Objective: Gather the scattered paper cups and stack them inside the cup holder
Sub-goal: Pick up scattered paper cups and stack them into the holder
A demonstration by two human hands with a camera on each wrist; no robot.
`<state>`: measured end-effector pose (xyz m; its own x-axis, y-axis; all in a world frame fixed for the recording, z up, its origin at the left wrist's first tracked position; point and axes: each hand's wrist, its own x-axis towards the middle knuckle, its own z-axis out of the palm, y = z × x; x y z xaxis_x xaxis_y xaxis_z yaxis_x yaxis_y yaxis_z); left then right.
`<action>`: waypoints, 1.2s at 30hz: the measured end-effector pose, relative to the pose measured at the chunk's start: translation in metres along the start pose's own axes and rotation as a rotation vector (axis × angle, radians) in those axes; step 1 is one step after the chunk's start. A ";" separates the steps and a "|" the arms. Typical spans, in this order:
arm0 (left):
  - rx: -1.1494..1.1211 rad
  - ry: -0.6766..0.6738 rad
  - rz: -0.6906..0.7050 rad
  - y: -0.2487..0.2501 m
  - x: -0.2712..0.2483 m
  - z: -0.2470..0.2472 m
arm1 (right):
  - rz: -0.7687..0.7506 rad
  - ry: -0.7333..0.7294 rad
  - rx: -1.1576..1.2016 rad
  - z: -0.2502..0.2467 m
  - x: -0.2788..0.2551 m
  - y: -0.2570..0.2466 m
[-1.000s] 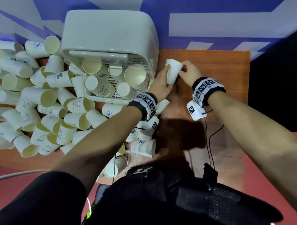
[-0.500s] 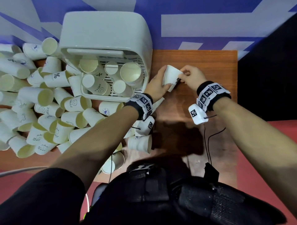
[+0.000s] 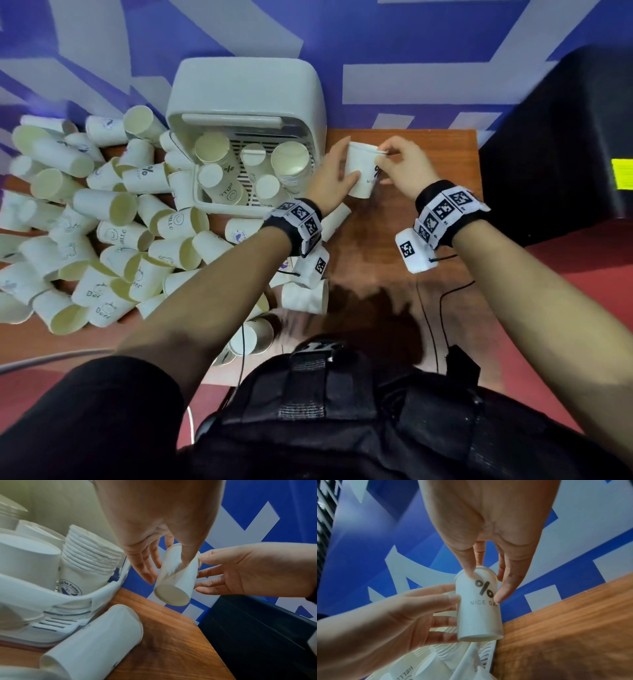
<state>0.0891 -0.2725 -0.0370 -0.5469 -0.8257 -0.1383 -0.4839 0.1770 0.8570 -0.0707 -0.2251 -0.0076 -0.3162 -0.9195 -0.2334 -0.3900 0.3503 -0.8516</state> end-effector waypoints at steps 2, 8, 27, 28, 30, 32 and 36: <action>-0.030 0.014 0.006 0.002 -0.008 -0.007 | -0.018 0.015 -0.001 0.002 -0.012 -0.012; -0.067 0.058 0.023 0.011 -0.035 -0.029 | -0.077 0.054 -0.060 0.011 -0.044 -0.041; -0.120 0.535 -0.091 -0.016 -0.174 -0.126 | -0.627 -0.300 -0.165 0.108 -0.094 -0.132; -0.146 0.536 -0.092 -0.018 -0.175 -0.131 | -0.638 -0.305 -0.188 0.113 -0.092 -0.135; -0.153 0.540 -0.100 -0.025 -0.173 -0.141 | -0.663 -0.305 -0.220 0.122 -0.085 -0.138; -0.148 0.536 -0.104 -0.032 -0.167 -0.151 | -0.686 -0.286 -0.232 0.132 -0.076 -0.142; -0.165 0.486 -0.109 -0.045 -0.149 -0.174 | -0.693 -0.235 -0.278 0.156 -0.052 -0.141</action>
<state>0.3113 -0.2503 0.0312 -0.1008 -0.9947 -0.0179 -0.3851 0.0224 0.9226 0.1358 -0.2544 0.0512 0.2577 -0.9476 0.1888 -0.6436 -0.3140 -0.6980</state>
